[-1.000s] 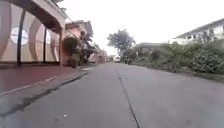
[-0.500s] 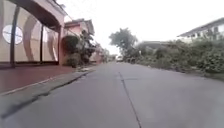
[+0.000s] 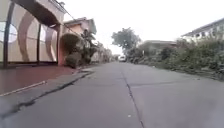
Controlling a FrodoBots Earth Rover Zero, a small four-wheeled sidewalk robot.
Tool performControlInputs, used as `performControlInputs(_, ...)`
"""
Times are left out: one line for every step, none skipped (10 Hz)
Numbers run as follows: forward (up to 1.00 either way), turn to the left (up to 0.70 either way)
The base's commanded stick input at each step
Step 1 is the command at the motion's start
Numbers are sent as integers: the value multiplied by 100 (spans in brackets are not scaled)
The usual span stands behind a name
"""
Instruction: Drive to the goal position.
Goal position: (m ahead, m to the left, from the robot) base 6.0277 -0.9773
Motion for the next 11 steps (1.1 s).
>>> performControlInputs(100, 8)
performControlInputs(100, 8)
performControlInputs(100, 8)
performControlInputs(100, 8)
performControlInputs(100, -8)
performControlInputs(100, -32)
performControlInputs(100, -15)
performControlInputs(100, 8)
performControlInputs(100, 8)
performControlInputs(100, 8)
performControlInputs(100, 8)
